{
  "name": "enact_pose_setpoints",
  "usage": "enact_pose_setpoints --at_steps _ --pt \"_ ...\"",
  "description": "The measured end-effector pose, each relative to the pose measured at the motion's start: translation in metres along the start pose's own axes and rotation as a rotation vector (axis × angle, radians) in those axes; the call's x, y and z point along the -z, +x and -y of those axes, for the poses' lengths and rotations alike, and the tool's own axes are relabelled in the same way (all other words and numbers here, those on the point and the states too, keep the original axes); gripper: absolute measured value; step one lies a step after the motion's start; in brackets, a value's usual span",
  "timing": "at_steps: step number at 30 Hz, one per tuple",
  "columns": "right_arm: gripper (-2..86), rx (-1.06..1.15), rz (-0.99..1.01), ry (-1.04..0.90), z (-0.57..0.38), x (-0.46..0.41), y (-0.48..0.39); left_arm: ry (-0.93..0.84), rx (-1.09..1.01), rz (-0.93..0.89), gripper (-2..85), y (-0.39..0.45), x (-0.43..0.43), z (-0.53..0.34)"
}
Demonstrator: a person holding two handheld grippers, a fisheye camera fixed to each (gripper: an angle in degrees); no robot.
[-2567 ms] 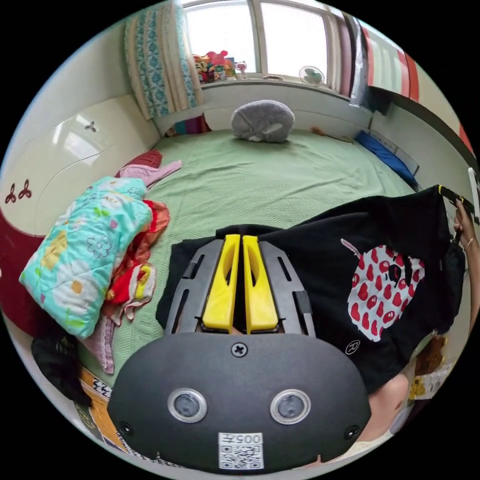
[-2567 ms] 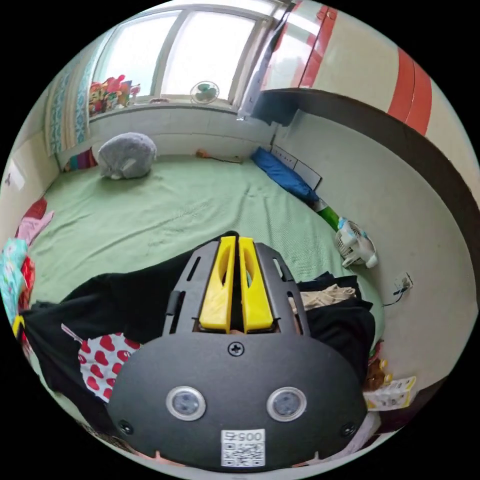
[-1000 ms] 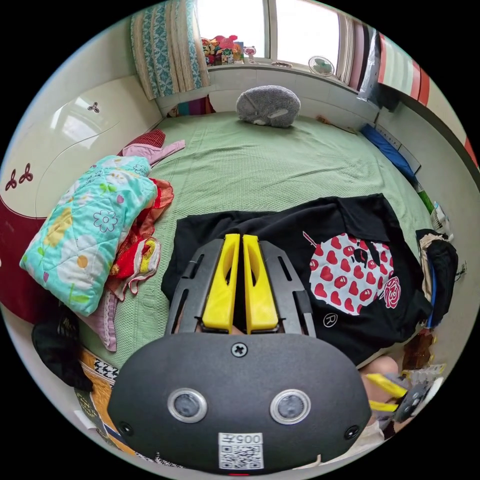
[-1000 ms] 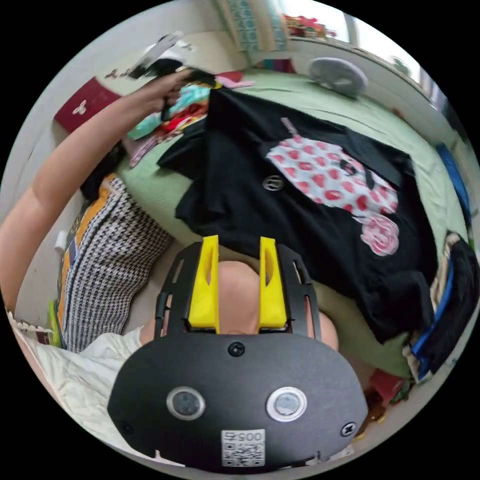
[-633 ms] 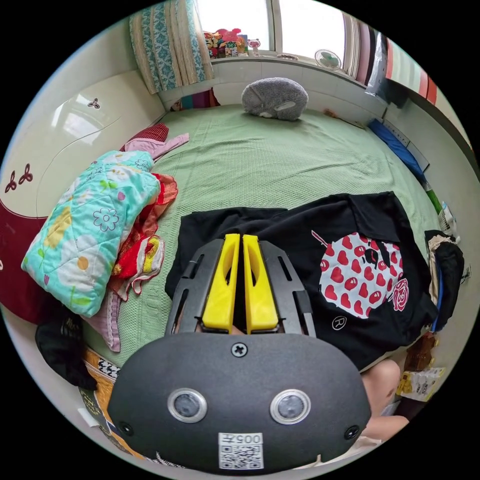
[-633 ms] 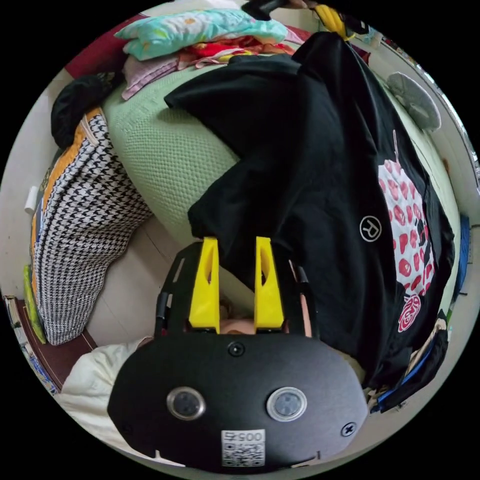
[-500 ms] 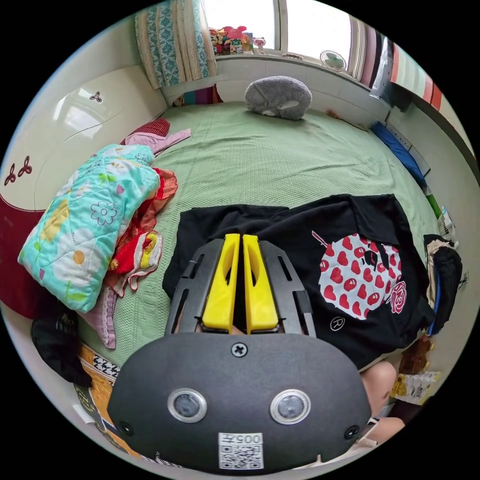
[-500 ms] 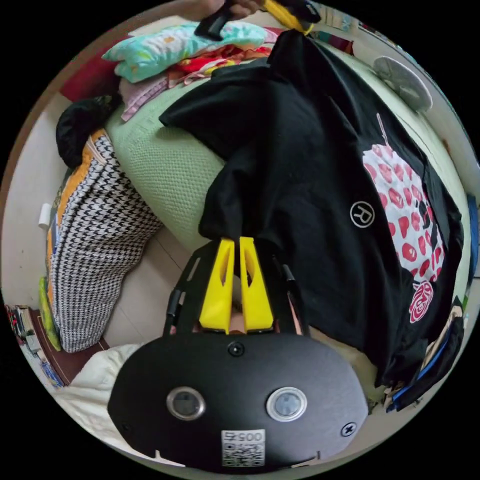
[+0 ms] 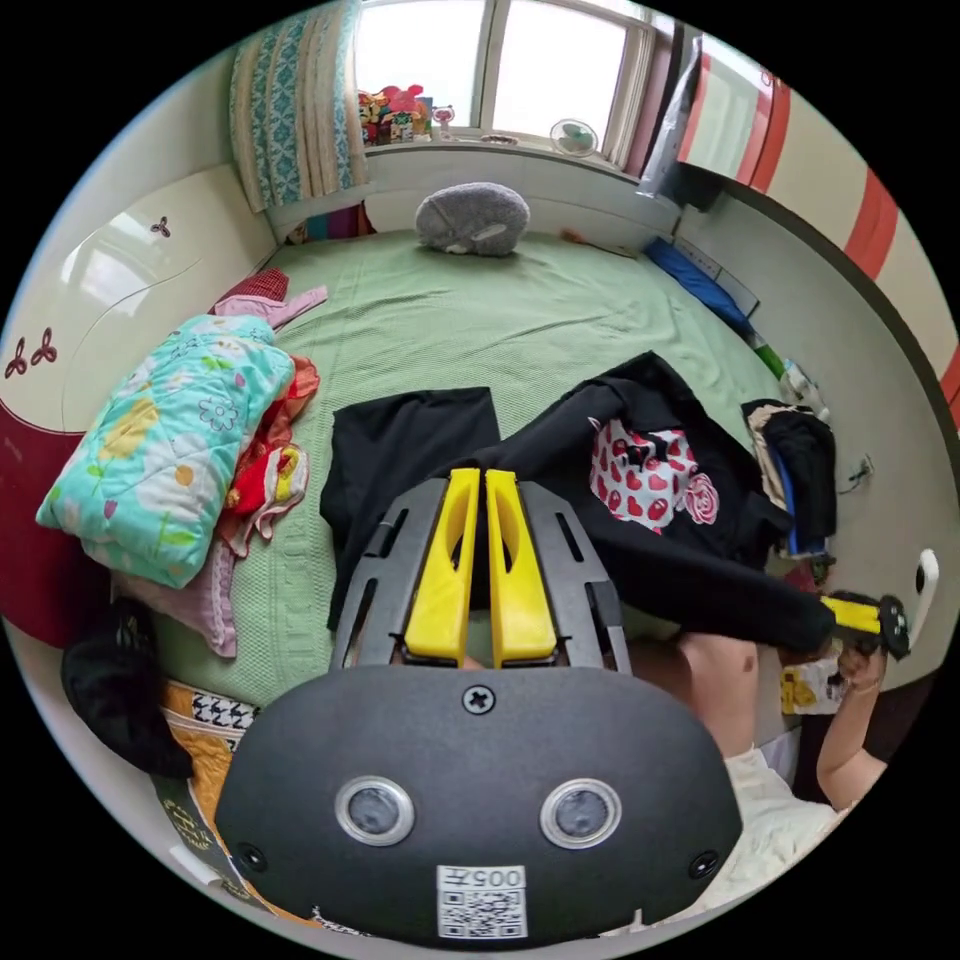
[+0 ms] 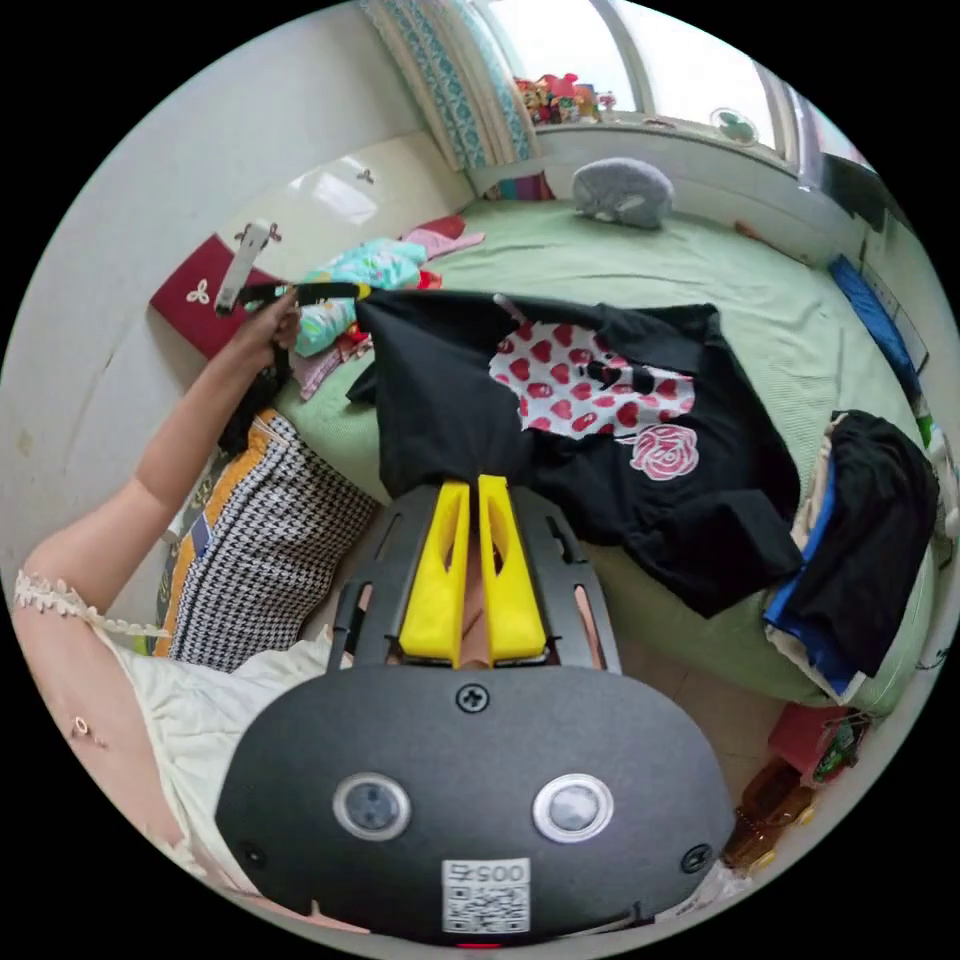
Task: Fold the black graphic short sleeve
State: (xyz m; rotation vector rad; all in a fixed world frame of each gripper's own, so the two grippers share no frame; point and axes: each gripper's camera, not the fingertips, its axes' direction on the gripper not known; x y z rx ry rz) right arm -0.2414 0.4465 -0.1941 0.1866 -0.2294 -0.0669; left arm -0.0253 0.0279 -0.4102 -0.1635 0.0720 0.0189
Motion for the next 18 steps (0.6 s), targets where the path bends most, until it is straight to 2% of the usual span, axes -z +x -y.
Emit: enact_pose_setpoints --at_steps 5,10,18 --pt "-1.6 0.055 -0.002 0.029 -0.033 0.082 -0.002 0.008 -0.016 -0.097 0.6 0.035 0.03 -0.077" --pt "-1.6 0.081 0.047 -0.056 -0.07 0.106 -0.007 -0.022 -0.039 -0.064 0.5 0.074 0.044 -0.152" --pt "-1.5 -0.056 0.191 -0.075 -0.113 0.128 0.024 -0.164 0.012 -0.197 1.5 0.112 0.037 -0.238"
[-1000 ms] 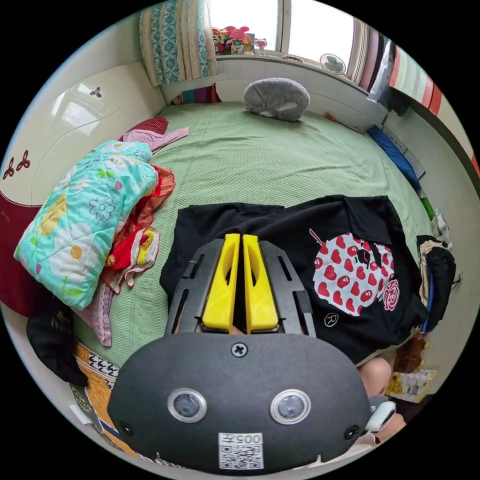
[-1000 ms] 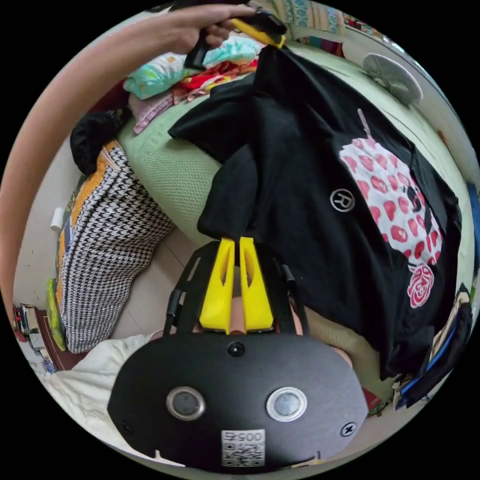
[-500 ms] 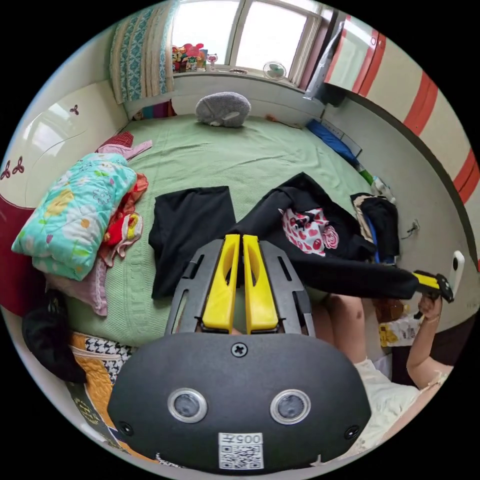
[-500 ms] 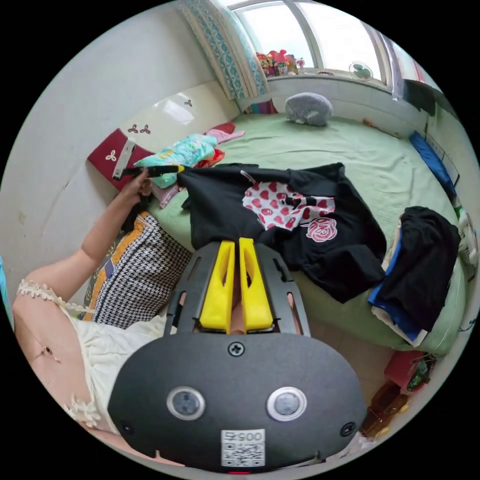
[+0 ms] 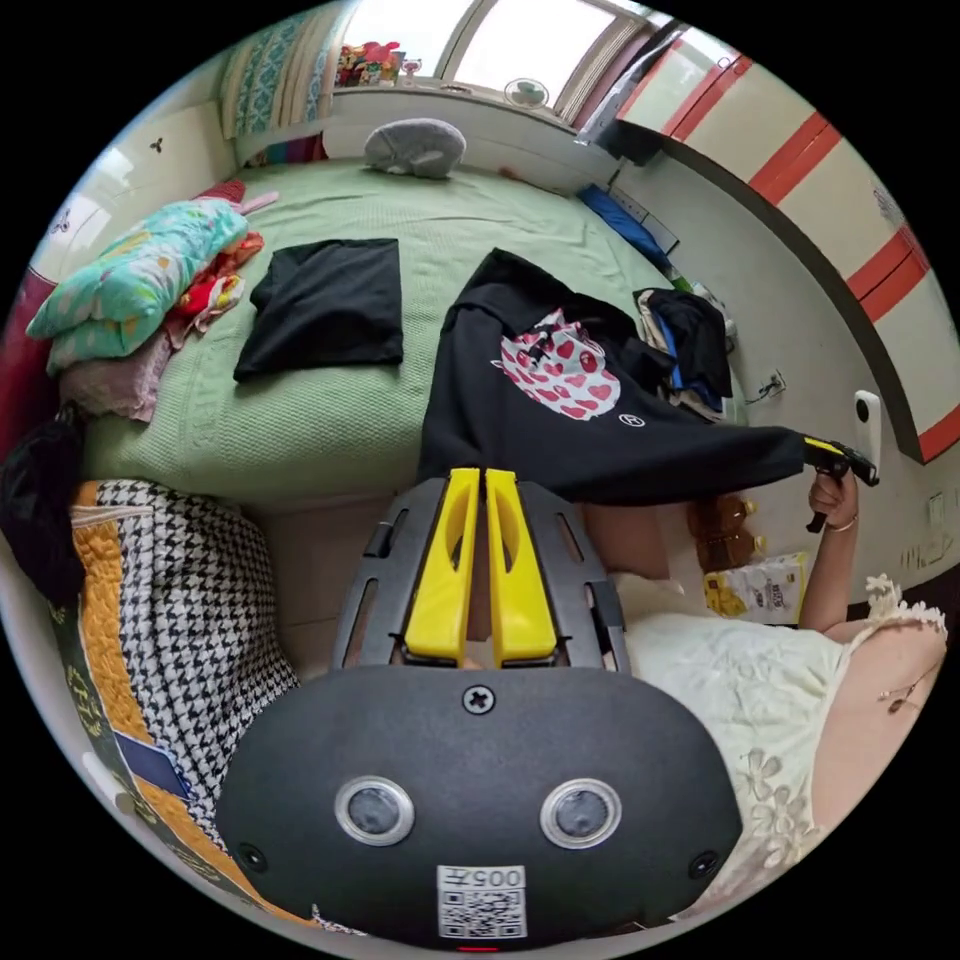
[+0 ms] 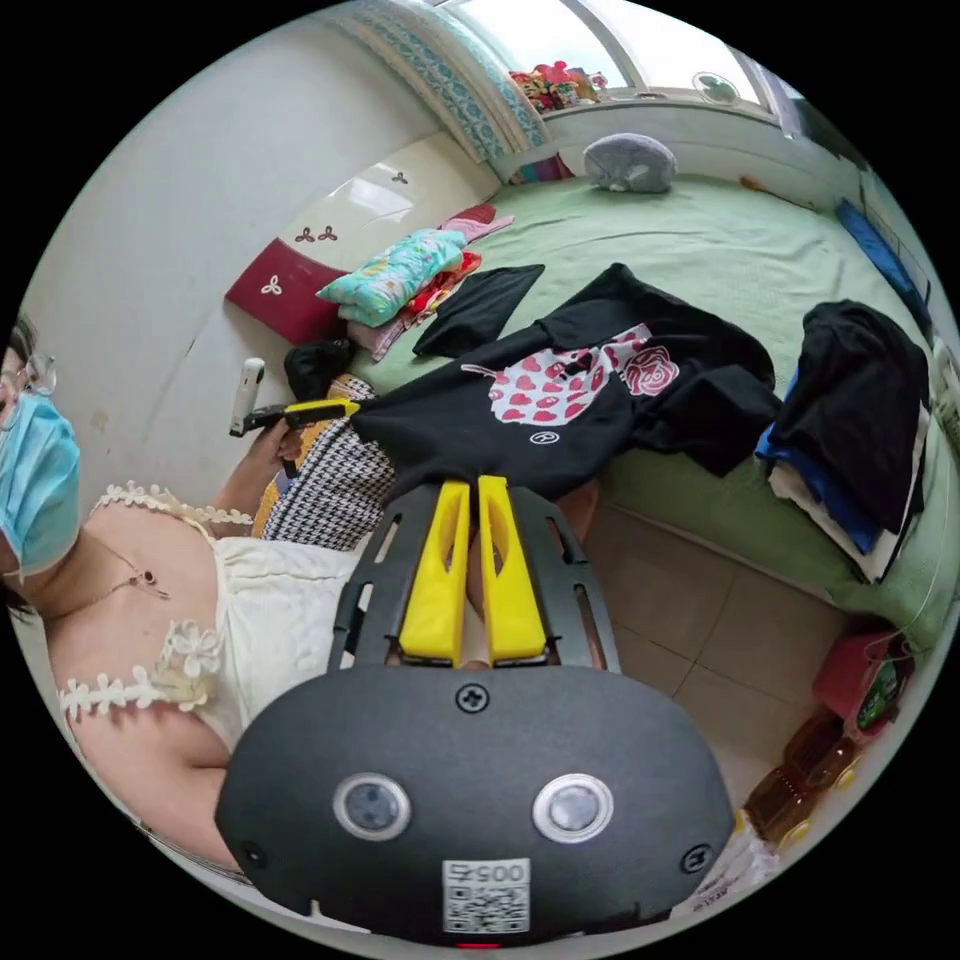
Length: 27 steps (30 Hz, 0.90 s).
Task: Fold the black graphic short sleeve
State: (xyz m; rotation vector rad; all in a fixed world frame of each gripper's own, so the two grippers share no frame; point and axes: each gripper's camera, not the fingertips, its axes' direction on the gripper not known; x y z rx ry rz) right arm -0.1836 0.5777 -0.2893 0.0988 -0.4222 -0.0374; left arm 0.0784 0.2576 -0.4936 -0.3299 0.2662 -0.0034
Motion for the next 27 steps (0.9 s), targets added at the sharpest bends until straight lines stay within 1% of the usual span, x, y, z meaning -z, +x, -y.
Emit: enact_pose_setpoints --at_steps 1,3,5,7,9,11,13,15,17,18,20,21,23,24,27 --pt "-1.5 -0.015 0.012 0.001 -0.002 0.002 0.004 -0.03 -0.018 0.001 2.0 0.007 -0.006 -0.003" --pt "-1.2 -0.011 0.045 -0.055 -0.002 -0.004 0.007 -0.079 -0.063 0.007 3.3 0.015 -0.016 -0.005" --pt "0.2 -0.033 0.056 -0.152 0.0 -0.021 0.014 -0.157 -0.101 0.078 5.0 0.016 -0.028 -0.001" --pt "2.5 -0.03 0.016 -0.173 0.003 -0.028 0.019 -0.176 -0.118 0.133 5.5 0.012 -0.032 0.009" --pt "5.1 -0.032 -0.013 -0.127 0.012 -0.027 0.027 -0.176 -0.166 0.18 5.8 0.013 -0.038 0.028" --pt "6.9 -0.051 -0.082 -0.001 0.036 -0.021 0.041 -0.118 -0.258 0.267 6.9 0.022 -0.052 0.067" --pt "8.2 -0.066 -0.152 0.102 0.06 -0.021 0.055 -0.055 -0.317 0.307 8.3 0.03 -0.069 0.103" --pt "9.4 -0.083 -0.278 0.155 0.09 -0.029 0.069 -0.004 -0.366 0.301 10.6 0.038 -0.093 0.144" --pt "10.7 -0.115 -0.46 0.171 0.135 -0.048 0.091 0.035 -0.384 0.264 13.1 0.044 -0.134 0.202" --pt "11.0 -0.123 -0.477 0.167 0.146 -0.054 0.098 0.035 -0.379 0.253 13.4 0.045 -0.145 0.216" --pt "11.9 -0.143 -0.516 0.127 0.187 -0.083 0.128 0.04 -0.358 0.226 14.6 0.048 -0.189 0.266" --pt "12.1 -0.149 -0.519 0.107 0.197 -0.091 0.137 0.042 -0.346 0.225 14.9 0.048 -0.2 0.278" --pt "12.8 -0.174 -0.525 -0.013 0.233 -0.129 0.17 0.014 -0.31 0.224 15.8 0.049 -0.241 0.315" --pt "13.0 -0.184 -0.541 -0.037 0.241 -0.137 0.177 -0.006 -0.3 0.221 15.8 0.049 -0.252 0.322" --pt "13.1 -0.178 -0.674 -0.134 0.273 -0.177 0.202 -0.061 -0.256 0.237 14.9 0.045 -0.294 0.348"
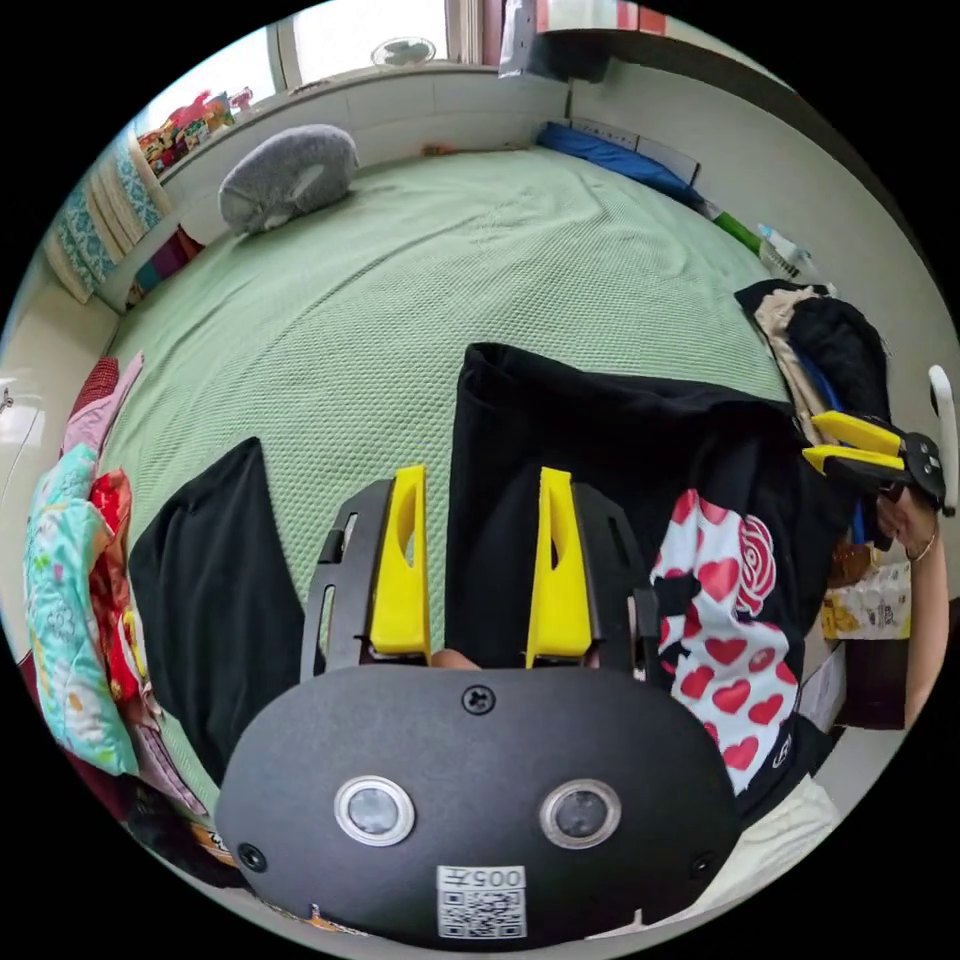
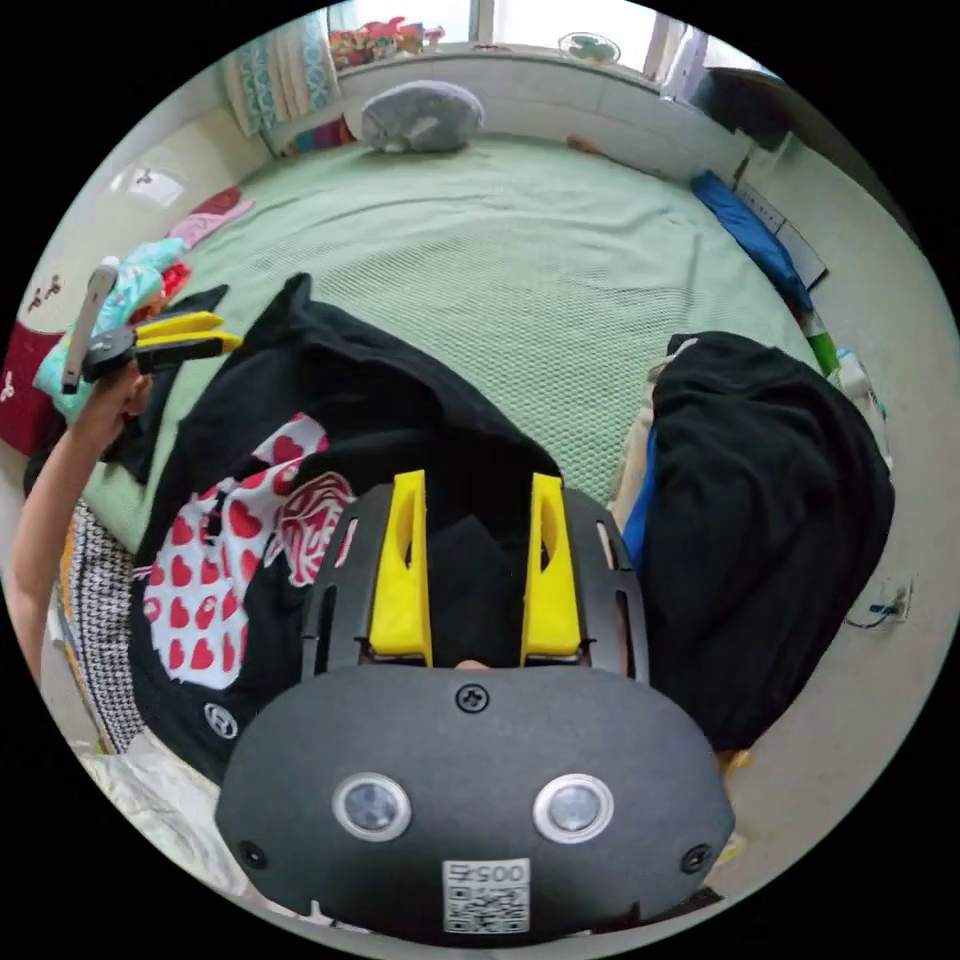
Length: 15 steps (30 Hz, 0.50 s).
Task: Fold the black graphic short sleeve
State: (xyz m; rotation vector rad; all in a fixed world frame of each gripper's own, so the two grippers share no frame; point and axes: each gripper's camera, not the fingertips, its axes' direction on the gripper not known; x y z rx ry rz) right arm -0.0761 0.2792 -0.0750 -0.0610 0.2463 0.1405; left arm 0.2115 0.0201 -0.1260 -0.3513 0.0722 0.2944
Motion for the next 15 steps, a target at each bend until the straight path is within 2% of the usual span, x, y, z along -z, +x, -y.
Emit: enact_pose_setpoints --at_steps 2,4,8,11,15 --pt "11.9 0.003 -0.126 -0.089 0.024 -0.033 -0.008 -0.048 0.026 0.02 11.7 -0.002 -0.026 0.007" --pt "10.5 -0.008 -0.117 -0.126 0.034 -0.049 -0.012 -0.077 0.026 0.006 9.3 -0.004 -0.037 0.005" --pt "0.0 -0.034 -0.125 0.034 0.046 -0.025 -0.015 -0.021 -0.02 0.018 2.8 -0.014 -0.023 -0.006" --pt "-1.2 -0.036 -0.028 0.13 0.081 0.005 -0.012 0.037 -0.018 0.05 2.0 -0.035 0.002 -0.011" --pt "-1.4 -0.028 -0.098 0.211 0.153 0.032 -0.028 0.101 0.087 0.081 1.9 -0.077 0.026 -0.01"
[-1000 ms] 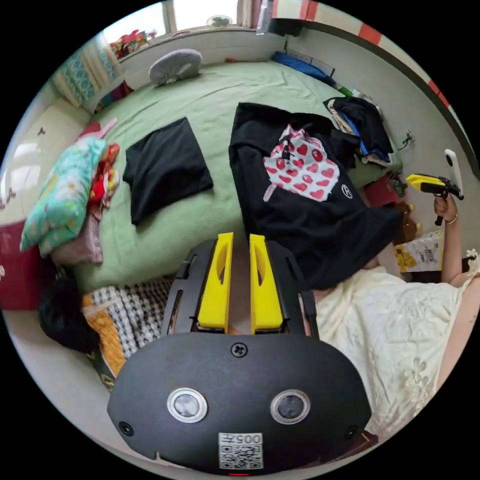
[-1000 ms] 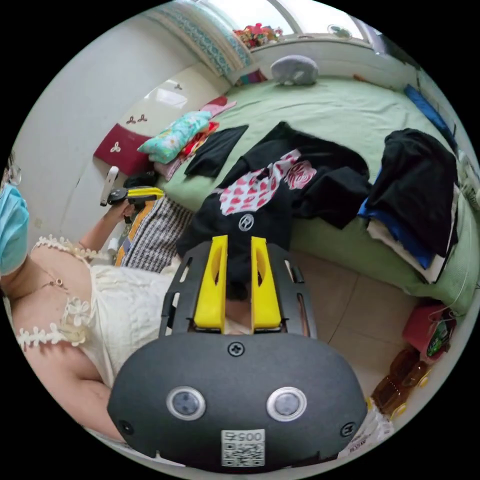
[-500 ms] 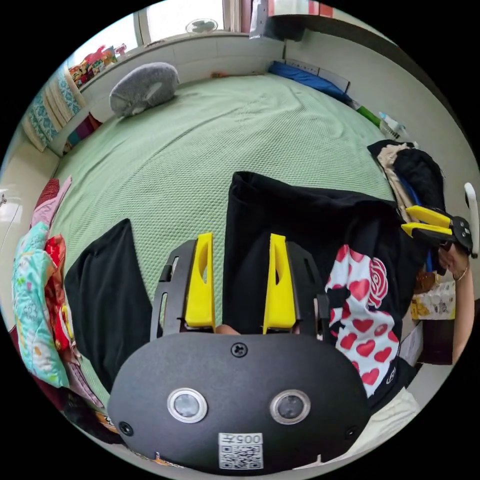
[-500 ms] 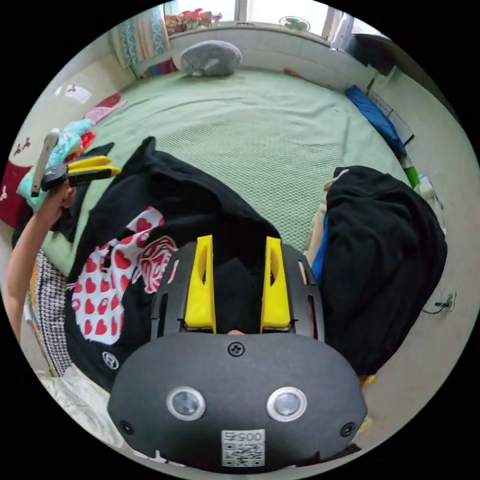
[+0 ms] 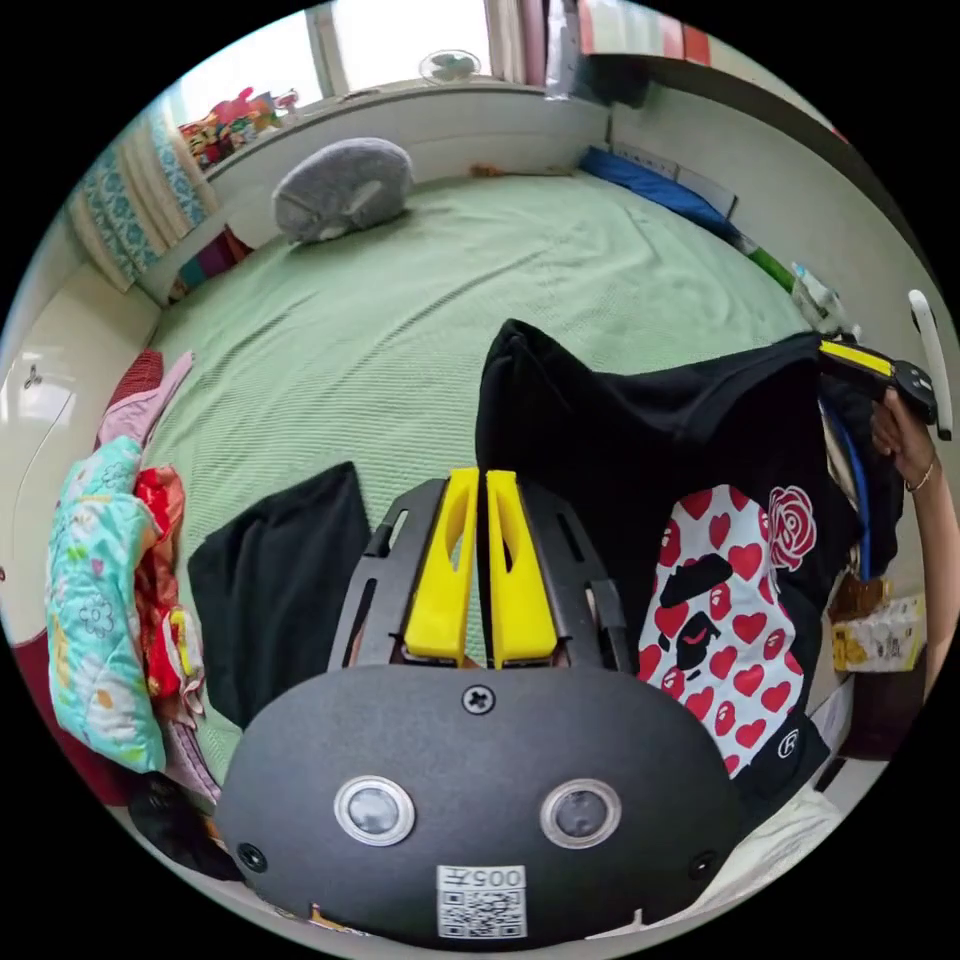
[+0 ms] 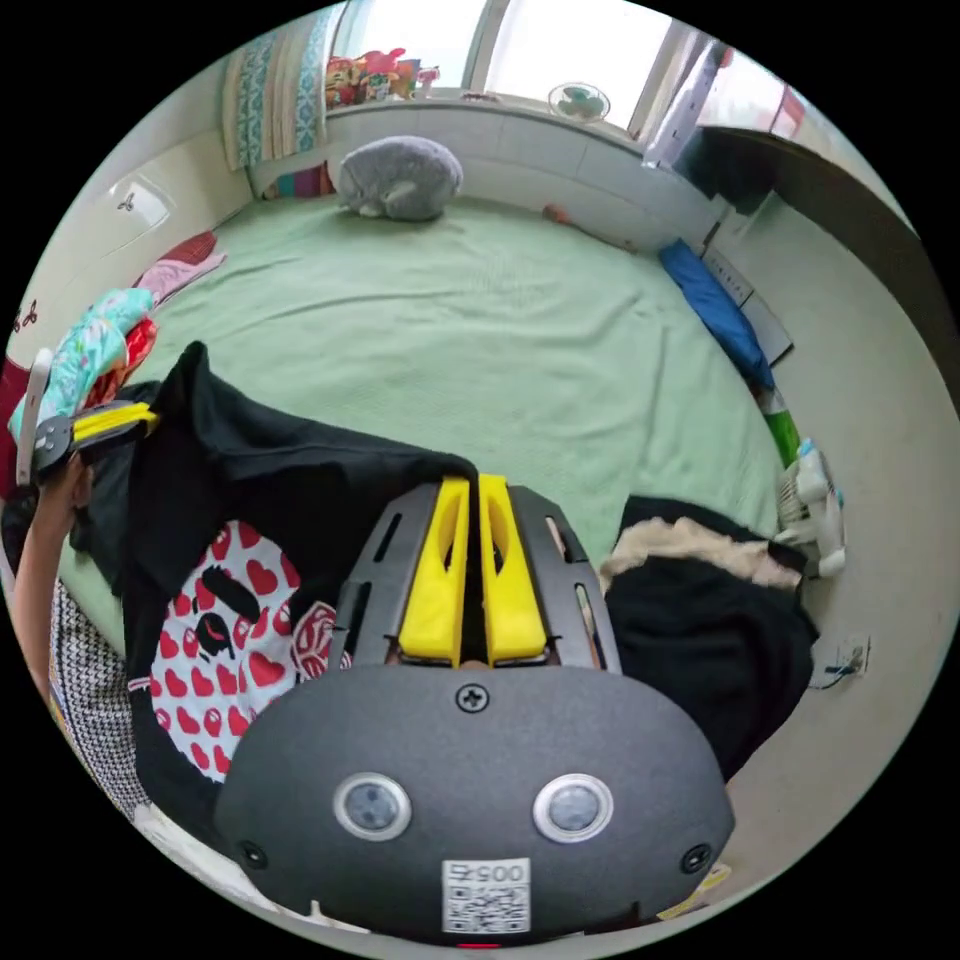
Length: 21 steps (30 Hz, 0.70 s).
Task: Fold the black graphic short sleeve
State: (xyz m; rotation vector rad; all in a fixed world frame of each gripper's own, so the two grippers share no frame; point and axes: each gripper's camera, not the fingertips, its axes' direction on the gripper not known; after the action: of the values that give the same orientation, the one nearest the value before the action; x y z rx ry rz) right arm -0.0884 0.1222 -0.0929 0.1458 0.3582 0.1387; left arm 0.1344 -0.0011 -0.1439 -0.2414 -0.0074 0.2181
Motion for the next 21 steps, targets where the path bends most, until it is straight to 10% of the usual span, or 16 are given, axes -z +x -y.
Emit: enact_pose_setpoints --at_steps 8,21 --pt "2.9 -0.071 0.016 -0.001 0.07 -0.01 -0.053 -0.005 0.381 -0.027 6.0 -0.099 -0.024 -0.032" --pt "10.3 -0.078 0.122 -0.21 -0.146 -0.023 -0.01 -0.077 0.142 -0.228 7.9 -0.052 -0.009 -0.233"
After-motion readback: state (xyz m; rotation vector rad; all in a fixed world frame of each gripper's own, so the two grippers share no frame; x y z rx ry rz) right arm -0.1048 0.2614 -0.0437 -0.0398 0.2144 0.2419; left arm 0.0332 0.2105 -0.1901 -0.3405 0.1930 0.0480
